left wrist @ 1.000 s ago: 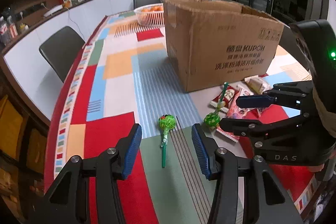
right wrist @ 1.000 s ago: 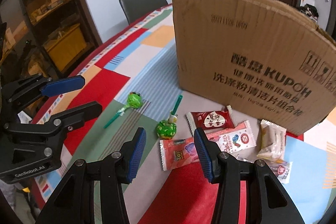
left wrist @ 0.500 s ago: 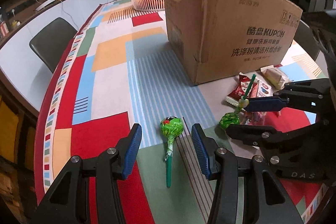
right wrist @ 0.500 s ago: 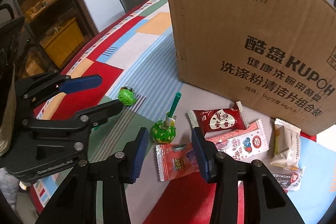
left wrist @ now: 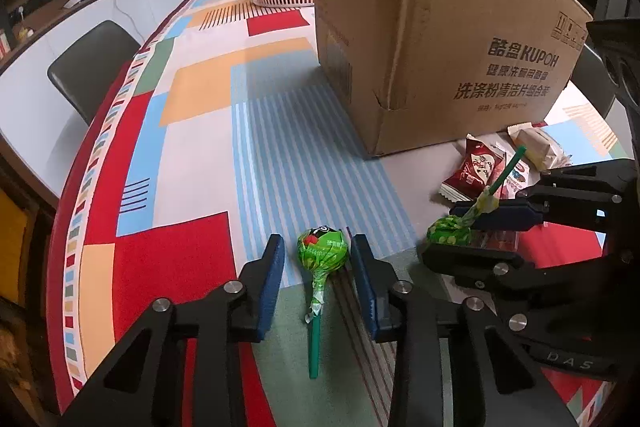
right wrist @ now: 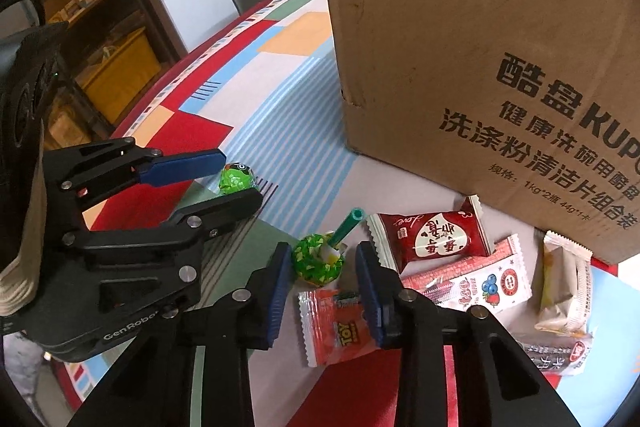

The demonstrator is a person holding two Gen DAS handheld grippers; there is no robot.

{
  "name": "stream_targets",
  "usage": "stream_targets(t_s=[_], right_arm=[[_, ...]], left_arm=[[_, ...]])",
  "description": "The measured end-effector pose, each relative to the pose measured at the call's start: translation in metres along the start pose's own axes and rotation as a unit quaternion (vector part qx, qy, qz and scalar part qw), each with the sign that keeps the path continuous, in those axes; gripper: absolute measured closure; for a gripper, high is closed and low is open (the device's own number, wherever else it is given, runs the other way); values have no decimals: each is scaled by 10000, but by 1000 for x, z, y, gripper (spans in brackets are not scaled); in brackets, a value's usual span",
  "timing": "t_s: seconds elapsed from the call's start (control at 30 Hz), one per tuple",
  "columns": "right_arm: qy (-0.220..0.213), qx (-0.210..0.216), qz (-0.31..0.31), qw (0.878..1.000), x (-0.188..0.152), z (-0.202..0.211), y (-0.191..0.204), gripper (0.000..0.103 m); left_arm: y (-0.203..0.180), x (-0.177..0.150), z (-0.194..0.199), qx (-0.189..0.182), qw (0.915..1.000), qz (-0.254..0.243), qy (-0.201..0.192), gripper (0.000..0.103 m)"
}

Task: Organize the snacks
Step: 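Grasp a green lollipop with the left tool while the right tool grasps the other lollipop, then lift both lollipops and carry them over the open box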

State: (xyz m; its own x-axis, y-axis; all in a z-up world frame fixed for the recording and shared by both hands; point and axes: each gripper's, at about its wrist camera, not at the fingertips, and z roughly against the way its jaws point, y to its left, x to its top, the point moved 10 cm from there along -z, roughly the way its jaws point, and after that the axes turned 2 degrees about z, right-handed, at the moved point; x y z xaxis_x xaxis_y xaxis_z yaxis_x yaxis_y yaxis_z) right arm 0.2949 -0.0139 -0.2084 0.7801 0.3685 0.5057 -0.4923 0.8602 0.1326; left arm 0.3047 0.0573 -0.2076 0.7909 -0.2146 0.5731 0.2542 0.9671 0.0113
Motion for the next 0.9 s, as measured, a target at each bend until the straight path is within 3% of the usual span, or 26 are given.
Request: stream_targets(t_s=[0.1,0.47,0.9], right_arm=[[-13,-13,3,10000,0,-1,1,75],[-112,95,-197,9997,-4,9,-5,75],[-822,-59,-153,9965,7,71,-12,75]], left_arm=[[-1,-2,-1,-65,9999,87,3,77],[-3,-4,14,-68,9992,369,-106,78],[-18,20,77,-27,9952,544,-809,78]])
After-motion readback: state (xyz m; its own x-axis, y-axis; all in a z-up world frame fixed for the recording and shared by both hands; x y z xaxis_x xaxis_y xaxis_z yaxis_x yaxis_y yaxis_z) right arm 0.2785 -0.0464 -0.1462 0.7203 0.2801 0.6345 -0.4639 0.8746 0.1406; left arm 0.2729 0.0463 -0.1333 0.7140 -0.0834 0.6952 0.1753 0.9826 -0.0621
